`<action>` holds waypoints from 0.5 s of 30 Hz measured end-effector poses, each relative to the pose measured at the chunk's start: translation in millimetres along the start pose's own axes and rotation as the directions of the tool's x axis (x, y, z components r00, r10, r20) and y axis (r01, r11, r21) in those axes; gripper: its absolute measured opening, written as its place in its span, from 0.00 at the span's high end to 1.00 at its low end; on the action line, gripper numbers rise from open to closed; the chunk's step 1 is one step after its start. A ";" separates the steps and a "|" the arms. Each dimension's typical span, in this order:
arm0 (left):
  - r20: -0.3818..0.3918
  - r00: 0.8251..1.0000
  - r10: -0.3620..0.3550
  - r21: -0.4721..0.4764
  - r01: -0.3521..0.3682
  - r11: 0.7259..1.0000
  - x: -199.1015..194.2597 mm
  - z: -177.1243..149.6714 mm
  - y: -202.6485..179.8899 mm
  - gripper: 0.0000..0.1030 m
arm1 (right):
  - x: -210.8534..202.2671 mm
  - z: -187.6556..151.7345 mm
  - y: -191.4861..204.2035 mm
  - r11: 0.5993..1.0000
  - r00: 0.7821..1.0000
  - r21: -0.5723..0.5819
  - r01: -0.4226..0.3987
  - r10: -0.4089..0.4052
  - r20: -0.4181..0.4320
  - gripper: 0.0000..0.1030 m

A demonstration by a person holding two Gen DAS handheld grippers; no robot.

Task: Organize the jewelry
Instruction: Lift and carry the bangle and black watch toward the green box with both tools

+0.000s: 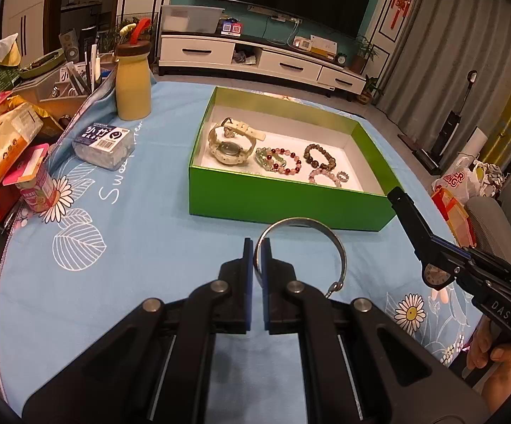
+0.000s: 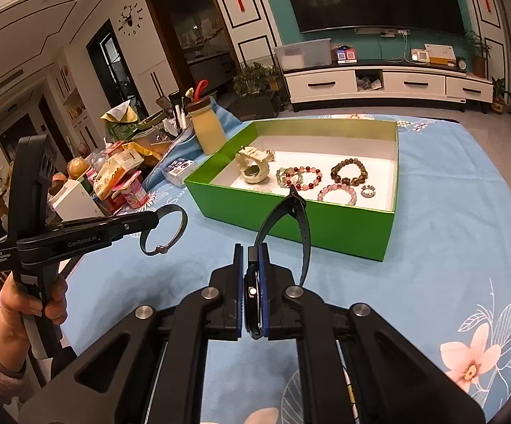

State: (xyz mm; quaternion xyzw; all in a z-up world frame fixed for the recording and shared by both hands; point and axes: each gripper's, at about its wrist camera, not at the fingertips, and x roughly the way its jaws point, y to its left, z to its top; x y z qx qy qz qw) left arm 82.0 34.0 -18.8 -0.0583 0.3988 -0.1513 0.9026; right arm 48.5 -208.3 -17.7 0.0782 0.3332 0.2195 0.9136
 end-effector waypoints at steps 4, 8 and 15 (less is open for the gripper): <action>0.008 1.000 -0.001 0.005 0.000 1.000 -3.8 3.5 -3.3 0.96 | -5.8 1.4 -2.3 1.000 1.000 0.010 0.002 -0.002 0.015 0.92; 0.017 1.000 0.004 0.006 -0.004 1.000 -6.3 7.8 -6.1 0.96 | -10.4 2.2 -3.6 1.000 1.000 0.015 0.002 -0.003 0.029 0.92; 0.035 0.999 0.012 0.016 -0.012 1.000 -8.3 19.4 -12.2 0.96 | -15.2 9.6 -8.5 1.000 0.999 0.016 0.014 -0.015 0.052 0.92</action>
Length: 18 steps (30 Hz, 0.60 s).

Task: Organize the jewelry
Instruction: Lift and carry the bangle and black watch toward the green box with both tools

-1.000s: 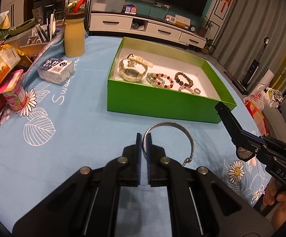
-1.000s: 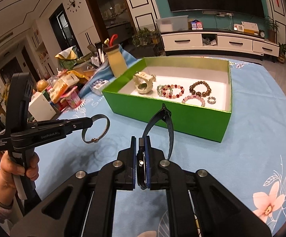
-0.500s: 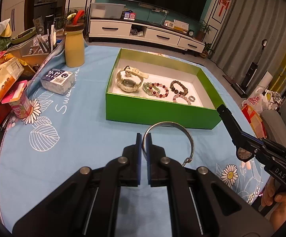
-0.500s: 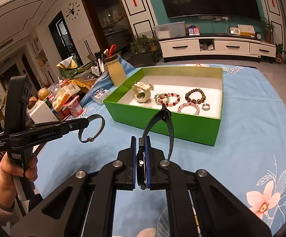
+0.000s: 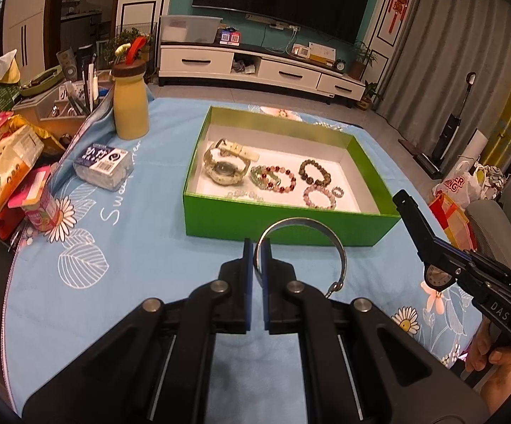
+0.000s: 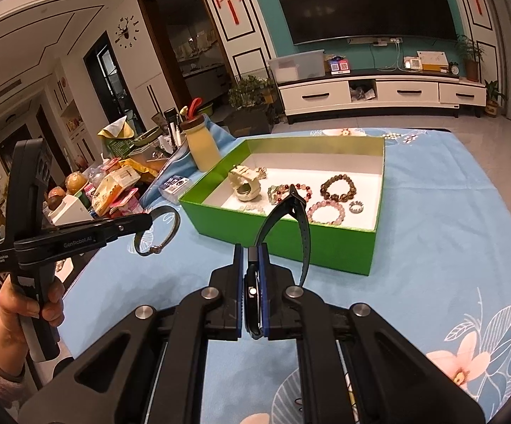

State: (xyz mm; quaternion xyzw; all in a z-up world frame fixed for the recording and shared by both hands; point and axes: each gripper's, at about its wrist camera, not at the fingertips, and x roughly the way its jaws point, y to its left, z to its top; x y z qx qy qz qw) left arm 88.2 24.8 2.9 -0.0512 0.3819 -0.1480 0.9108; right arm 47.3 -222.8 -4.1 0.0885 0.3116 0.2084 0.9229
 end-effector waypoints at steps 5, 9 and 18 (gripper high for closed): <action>0.018 1.000 -0.004 0.017 0.003 1.000 -0.8 10.0 -6.0 0.96 | -1.5 8.0 -2.3 1.000 1.000 -0.001 0.009 -0.009 0.018 0.92; 0.033 0.999 -0.008 0.030 0.007 1.000 -0.6 20.5 -11.4 0.96 | -1.9 14.8 -3.1 1.000 0.999 -0.009 0.014 -0.014 0.030 0.92; 0.061 0.998 -0.015 0.068 0.010 0.998 7.8 46.5 -26.6 0.96 | 4.2 29.5 -10.2 1.000 0.998 -0.010 0.022 -0.021 0.056 0.92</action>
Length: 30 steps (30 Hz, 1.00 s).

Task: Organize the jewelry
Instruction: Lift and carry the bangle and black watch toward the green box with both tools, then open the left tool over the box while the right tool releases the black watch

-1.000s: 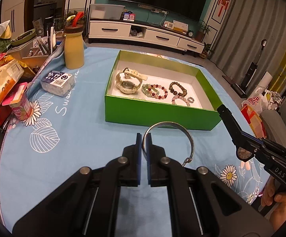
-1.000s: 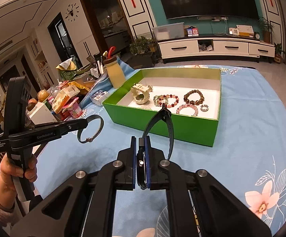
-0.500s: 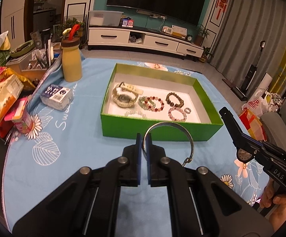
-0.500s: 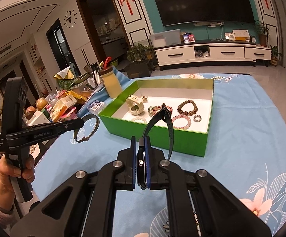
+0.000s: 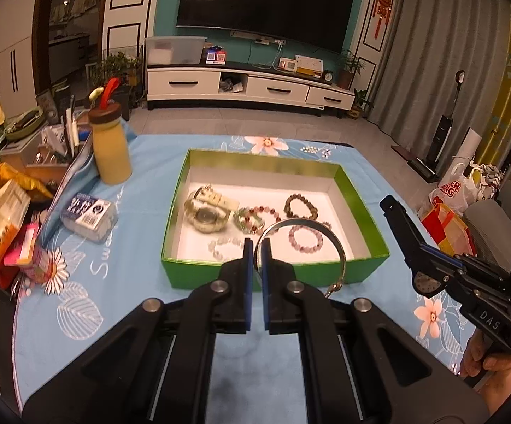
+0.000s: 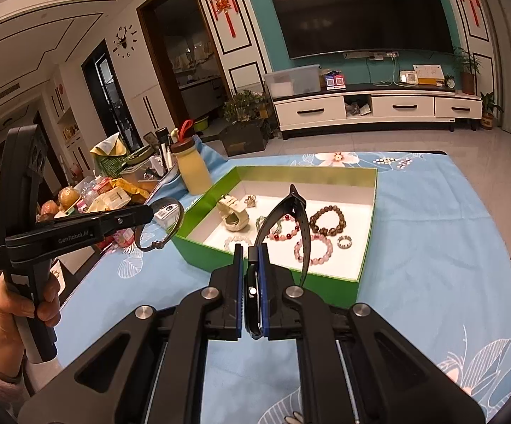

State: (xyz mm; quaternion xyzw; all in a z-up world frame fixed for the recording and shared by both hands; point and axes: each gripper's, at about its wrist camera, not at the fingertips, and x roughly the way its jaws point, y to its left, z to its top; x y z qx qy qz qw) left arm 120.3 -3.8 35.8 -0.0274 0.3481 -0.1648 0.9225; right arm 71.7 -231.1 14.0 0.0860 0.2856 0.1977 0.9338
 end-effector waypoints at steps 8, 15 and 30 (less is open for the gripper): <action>-0.022 1.000 -0.005 -0.007 0.005 1.000 35.3 27.7 -5.1 0.96 | 19.5 27.1 -17.5 1.000 1.000 0.015 0.016 -0.016 0.009 0.92; -0.108 0.994 0.010 -0.028 -0.013 1.000 100.4 46.5 -6.4 0.96 | 71.8 51.8 -37.3 0.998 0.996 0.021 0.051 -0.050 -0.073 0.92; -0.167 0.983 0.077 0.051 -0.070 0.996 131.3 47.4 -22.2 0.51 | 123.9 40.3 -60.6 0.988 0.962 0.023 0.153 -0.143 -0.233 0.81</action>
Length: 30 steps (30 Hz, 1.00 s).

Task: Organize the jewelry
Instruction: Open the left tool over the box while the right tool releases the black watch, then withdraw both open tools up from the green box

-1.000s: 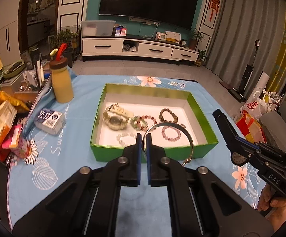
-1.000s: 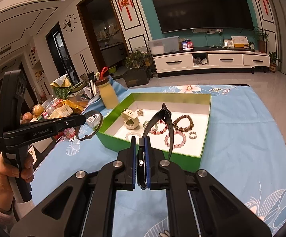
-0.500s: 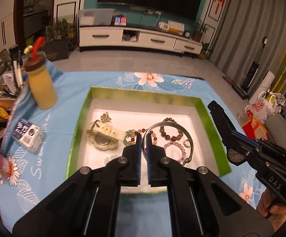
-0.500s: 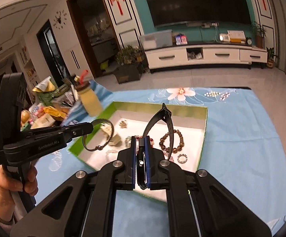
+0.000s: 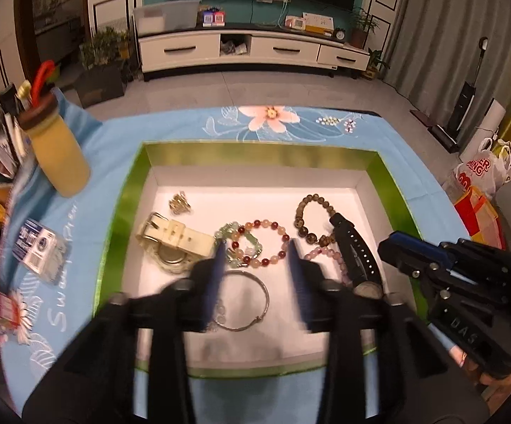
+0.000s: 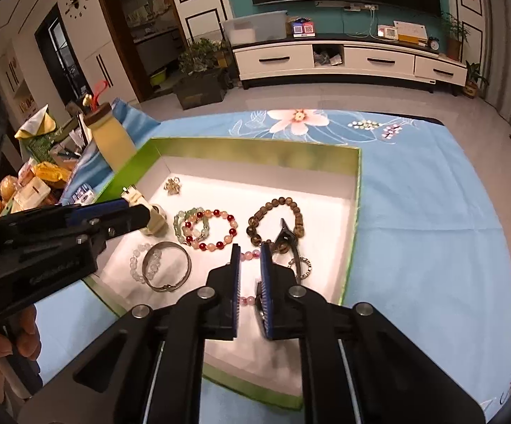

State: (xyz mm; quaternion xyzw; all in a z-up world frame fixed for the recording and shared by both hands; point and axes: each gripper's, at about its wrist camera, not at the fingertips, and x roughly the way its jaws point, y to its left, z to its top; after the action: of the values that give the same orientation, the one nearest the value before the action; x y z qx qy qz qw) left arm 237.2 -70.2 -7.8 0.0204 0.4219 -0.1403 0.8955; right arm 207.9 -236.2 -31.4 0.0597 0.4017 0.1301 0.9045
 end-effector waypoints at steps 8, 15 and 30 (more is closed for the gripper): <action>0.019 0.997 0.079 0.016 -0.079 0.997 -51.1 12.5 2.2 0.02 | -50.6 17.3 10.5 0.996 0.996 -0.038 0.082 -0.080 0.036 0.12; -0.020 0.997 0.069 -0.032 -0.069 0.997 -97.2 35.2 9.1 0.02 | -84.5 39.8 27.3 0.987 0.990 -0.067 0.143 -0.143 -0.001 0.01; -0.042 0.987 0.156 -0.043 -0.157 0.987 -120.4 43.5 11.5 0.02 | -98.0 49.1 39.6 0.986 0.988 -0.064 0.152 -0.154 -0.032 0.01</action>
State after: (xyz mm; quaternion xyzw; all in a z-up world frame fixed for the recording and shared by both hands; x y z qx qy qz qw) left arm 200.1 -37.8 110.9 0.0356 0.4393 -0.0594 0.8957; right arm 173.9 -226.1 79.6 -0.0015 0.4175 0.0738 0.9057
